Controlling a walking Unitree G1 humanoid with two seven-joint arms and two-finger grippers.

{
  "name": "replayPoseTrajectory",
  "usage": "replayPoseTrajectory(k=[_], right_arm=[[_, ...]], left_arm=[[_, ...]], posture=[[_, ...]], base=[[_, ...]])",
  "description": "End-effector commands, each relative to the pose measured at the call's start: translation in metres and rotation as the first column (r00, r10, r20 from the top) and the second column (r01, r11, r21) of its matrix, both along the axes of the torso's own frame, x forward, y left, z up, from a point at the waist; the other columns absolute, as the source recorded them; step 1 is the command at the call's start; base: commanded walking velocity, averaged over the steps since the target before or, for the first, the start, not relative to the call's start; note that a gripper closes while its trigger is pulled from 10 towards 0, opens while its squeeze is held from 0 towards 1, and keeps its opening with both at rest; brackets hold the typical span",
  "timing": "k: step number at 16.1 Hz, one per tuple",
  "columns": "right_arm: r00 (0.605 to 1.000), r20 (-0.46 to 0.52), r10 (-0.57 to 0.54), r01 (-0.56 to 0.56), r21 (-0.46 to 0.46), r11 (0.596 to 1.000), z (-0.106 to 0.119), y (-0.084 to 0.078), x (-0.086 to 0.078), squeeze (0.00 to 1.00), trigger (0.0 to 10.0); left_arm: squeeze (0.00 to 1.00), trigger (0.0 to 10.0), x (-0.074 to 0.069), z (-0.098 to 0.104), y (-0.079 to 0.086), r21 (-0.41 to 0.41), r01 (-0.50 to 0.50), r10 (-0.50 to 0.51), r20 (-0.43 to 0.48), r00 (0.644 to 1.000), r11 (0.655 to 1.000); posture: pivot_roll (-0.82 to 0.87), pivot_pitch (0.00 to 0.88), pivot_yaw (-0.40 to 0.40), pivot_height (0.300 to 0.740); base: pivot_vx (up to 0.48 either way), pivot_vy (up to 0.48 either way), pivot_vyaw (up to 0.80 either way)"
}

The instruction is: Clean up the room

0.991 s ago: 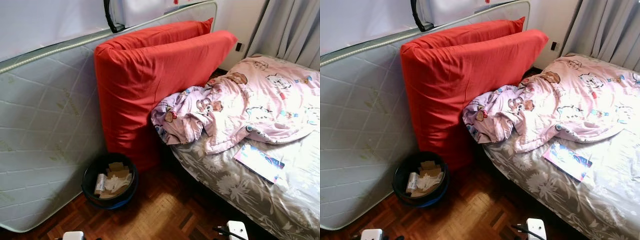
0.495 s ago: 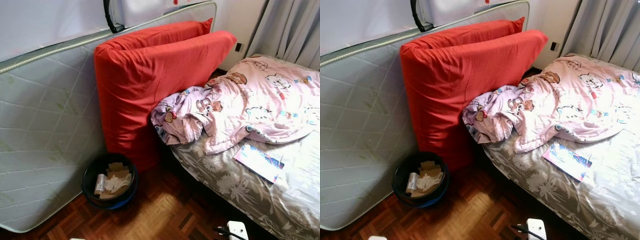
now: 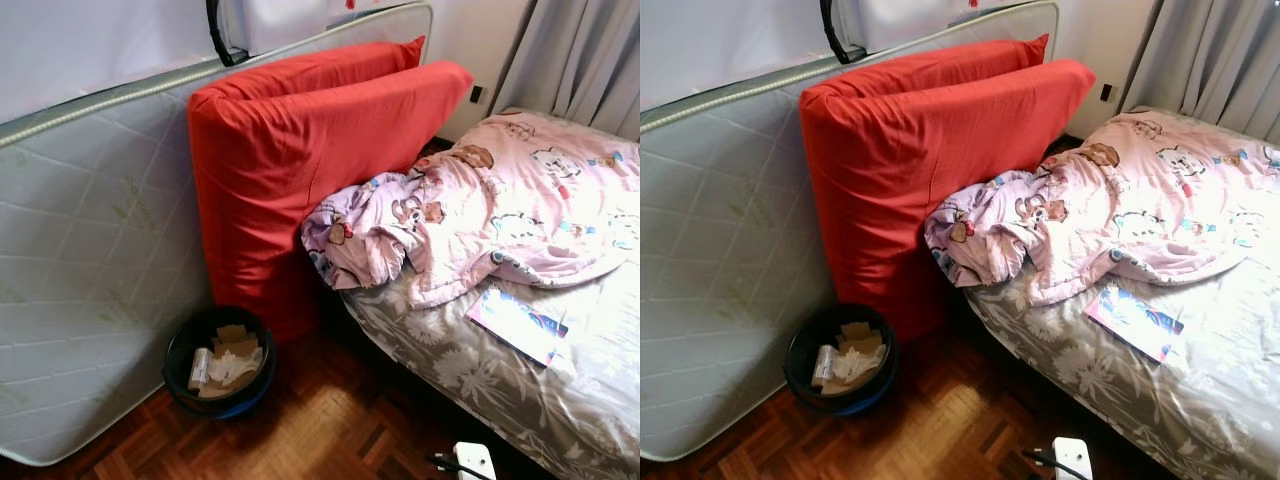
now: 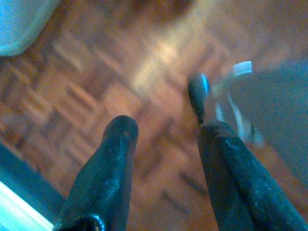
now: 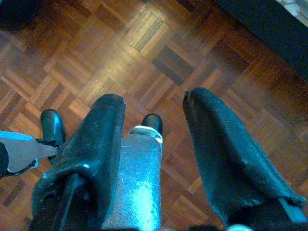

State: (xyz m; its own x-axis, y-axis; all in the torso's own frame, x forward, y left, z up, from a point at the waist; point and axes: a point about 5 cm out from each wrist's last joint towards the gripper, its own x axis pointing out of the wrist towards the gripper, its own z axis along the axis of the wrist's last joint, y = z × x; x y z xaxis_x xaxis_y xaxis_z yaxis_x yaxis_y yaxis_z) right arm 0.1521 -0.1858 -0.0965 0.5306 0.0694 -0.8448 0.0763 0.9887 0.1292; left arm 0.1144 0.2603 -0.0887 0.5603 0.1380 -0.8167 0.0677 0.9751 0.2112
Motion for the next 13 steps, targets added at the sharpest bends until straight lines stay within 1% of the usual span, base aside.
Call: replayPoseTrajectory(k=[1,3,4,5,6,7,8,9,11,12,13], right_arm=[[1.000,-0.002,-0.009,0.009,0.002,1.000,0.000,0.000,0.000,0.00,10.0],[1.000,0.000,-0.010,0.010,0.002,1.000,0.000,0.000,0.000,0.00,10.0],[1.000,0.000,-0.011,0.011,0.001,1.000,0.000,0.000,0.000,0.00,10.0],[1.000,0.001,-0.010,0.010,0.001,1.000,0.000,0.000,0.000,0.00,10.0],[1.000,0.002,-0.012,0.012,0.003,1.000,0.000,0.000,0.000,0.00,10.0],[1.000,0.003,-0.012,0.012,0.004,1.000,0.000,0.000,0.000,0.00,10.0],[1.000,0.005,-0.013,0.013,0.005,1.000,0.000,0.000,0.001,0.00,10.0],[1.000,0.007,-0.014,0.014,0.006,1.000,0.000,0.000,0.001,0.00,10.0],[1.000,0.007,-0.014,0.014,0.005,1.000,0.000,0.000,0.001,0.00,10.0],[1.000,0.007,-0.012,0.012,0.004,1.000,0.000,0.000,0.001,0.00,10.0],[1.000,0.007,-0.014,0.014,0.004,1.000,0.000,0.000,0.001,0.00,10.0]], left_arm=[[0.00,10.0,0.007,0.008,0.000,-0.037,-0.034,0.039,0.154,0.987,0.999],[0.00,10.0,0.014,0.015,-0.002,-0.088,-0.039,0.061,0.272,0.960,0.995],[0.00,10.0,0.015,0.017,-0.003,-0.109,-0.038,0.069,0.304,0.950,0.993],[0.00,10.0,0.019,0.022,-0.006,-0.136,-0.011,0.060,0.364,0.930,0.991],[0.00,10.0,0.122,0.065,-0.058,-0.178,0.128,0.003,0.595,0.804,0.976],[0.00,10.0,0.153,0.088,-0.074,-0.152,0.178,-0.028,0.679,0.734,0.972],[0.00,10.0,0.171,0.109,-0.084,-0.118,0.209,-0.051,0.748,0.661,0.971],[0.00,10.0,0.178,0.125,-0.088,-0.112,0.228,-0.042,0.813,0.581,0.967],[0.00,10.0,0.183,0.141,-0.093,-0.113,0.272,-0.041,0.864,0.501,0.955],[0.00,10.0,0.183,0.142,-0.095,-0.101,0.295,-0.063,0.865,0.498,0.950],[0.00,10.0,0.182,0.141,-0.095,-0.097,0.296,-0.070,0.859,0.507,0.950]], posture=[[-0.03,0.029,-0.013,0.740],[-0.02,0.032,-0.014,0.740],[-0.02,0.032,-0.014,0.740],[-0.02,0.031,-0.012,0.740],[-0.02,0.030,-0.011,0.740],[-0.02,0.030,-0.010,0.740],[-0.02,0.031,-0.010,0.740],[-0.02,0.031,-0.010,0.740],[-0.01,0.032,-0.011,0.740],[-0.01,0.031,-0.010,0.740],[-0.02,0.030,-0.007,0.740]], base=[[0.000,0.000,0.00],[0.000,0.000,0.00],[0.000,0.000,0.00],[0.000,0.000,0.00],[0.000,0.000,0.00],[0.000,0.000,0.00],[0.000,0.000,0.00],[0.000,0.000,0.00],[0.000,0.000,0.00],[0.000,0.000,0.00],[0.000,0.000,0.00]])
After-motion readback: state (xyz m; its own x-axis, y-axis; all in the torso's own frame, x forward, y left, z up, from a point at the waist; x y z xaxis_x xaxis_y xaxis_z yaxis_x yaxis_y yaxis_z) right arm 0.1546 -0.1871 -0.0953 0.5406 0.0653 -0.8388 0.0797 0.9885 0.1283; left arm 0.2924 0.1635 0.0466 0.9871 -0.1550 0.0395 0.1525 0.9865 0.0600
